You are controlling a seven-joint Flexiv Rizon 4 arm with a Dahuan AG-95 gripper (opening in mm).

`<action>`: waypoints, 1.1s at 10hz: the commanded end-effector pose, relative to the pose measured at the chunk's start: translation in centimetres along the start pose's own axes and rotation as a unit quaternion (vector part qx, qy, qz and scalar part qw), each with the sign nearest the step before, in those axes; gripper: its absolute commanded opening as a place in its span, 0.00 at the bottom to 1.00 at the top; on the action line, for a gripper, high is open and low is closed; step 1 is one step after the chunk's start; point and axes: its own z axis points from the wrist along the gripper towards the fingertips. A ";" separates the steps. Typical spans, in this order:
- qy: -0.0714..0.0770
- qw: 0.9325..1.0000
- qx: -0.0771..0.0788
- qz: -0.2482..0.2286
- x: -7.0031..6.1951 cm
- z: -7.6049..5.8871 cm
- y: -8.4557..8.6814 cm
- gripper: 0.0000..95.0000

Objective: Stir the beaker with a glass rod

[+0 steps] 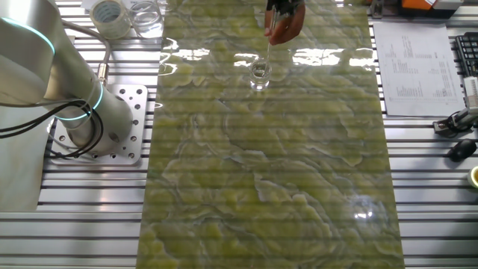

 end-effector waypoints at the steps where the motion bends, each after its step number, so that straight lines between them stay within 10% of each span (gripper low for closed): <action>1: 0.000 1.000 0.001 -0.001 0.0 0.0 -0.1 0.20; 7: -0.001 1.000 0.000 0.000 0.0 0.0 -0.1 0.20; 8: -0.001 1.000 0.000 0.000 0.0 0.0 -0.1 0.00; 11: -0.003 1.000 -0.002 0.001 0.0 0.0 -0.1 0.00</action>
